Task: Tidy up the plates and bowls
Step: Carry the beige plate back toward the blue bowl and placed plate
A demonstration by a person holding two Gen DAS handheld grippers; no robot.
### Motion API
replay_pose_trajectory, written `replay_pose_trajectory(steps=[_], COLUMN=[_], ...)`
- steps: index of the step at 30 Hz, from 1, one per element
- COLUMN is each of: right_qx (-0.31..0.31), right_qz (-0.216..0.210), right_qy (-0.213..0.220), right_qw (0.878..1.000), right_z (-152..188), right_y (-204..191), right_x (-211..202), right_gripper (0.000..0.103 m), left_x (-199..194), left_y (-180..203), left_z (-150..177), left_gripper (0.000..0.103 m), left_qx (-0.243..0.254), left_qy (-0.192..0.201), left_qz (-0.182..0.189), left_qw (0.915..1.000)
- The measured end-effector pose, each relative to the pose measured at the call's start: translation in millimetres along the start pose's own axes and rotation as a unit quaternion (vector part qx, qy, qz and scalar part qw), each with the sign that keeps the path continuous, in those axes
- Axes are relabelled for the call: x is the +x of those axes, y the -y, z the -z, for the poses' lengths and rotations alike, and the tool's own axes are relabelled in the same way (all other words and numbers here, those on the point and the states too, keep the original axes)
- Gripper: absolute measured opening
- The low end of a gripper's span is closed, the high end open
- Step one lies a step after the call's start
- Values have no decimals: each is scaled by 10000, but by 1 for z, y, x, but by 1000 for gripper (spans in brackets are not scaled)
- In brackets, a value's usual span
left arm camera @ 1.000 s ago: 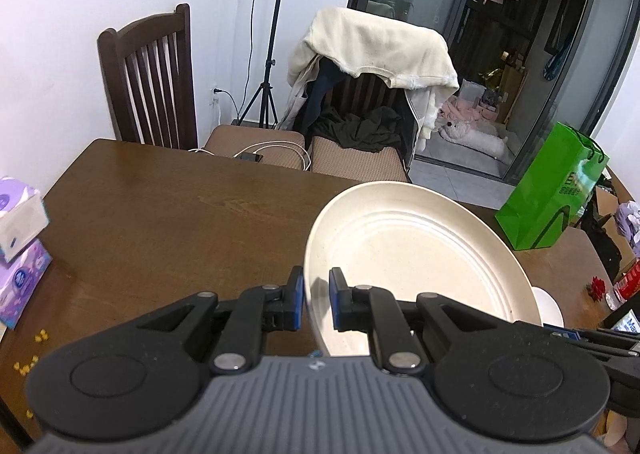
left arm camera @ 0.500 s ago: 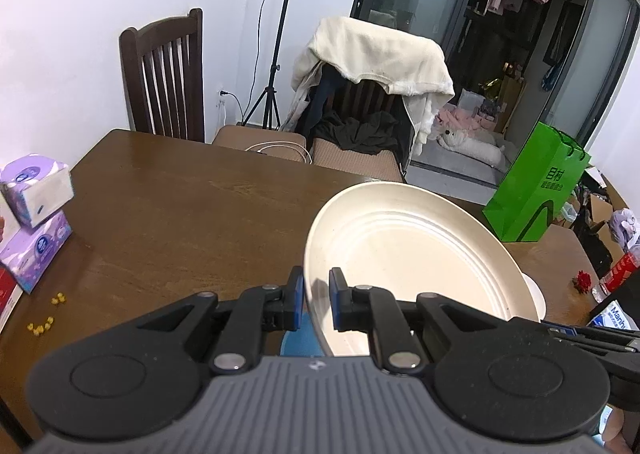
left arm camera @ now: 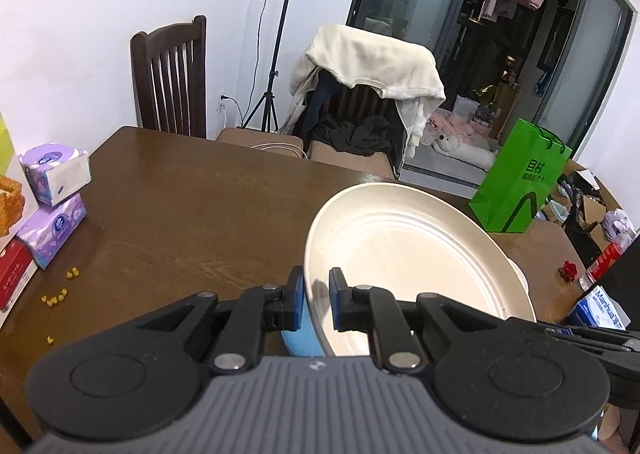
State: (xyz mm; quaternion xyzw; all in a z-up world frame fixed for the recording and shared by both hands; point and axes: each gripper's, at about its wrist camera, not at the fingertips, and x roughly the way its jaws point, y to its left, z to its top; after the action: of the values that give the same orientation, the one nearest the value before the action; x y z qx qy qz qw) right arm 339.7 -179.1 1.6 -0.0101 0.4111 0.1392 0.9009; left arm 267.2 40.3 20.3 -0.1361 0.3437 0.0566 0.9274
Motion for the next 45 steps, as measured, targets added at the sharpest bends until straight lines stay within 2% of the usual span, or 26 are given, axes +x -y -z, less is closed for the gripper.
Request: replay_pose_trajectory(steps=[15, 45], right_qx=[144, 225], right_qz=[77, 408], right_qy=[8, -267], right_qw=[9999, 9986], right_z=[42, 121], right_y=[16, 51], right_x=[-32, -38], right_gripper=[15, 15], left_x=[-26, -13], left_y=[13, 38], left_z=[40, 109], left_gripper=[13, 13], left_qx=[182, 515], left_qy=[-97, -662], left_qz=[137, 401], left_qw=[9997, 9957])
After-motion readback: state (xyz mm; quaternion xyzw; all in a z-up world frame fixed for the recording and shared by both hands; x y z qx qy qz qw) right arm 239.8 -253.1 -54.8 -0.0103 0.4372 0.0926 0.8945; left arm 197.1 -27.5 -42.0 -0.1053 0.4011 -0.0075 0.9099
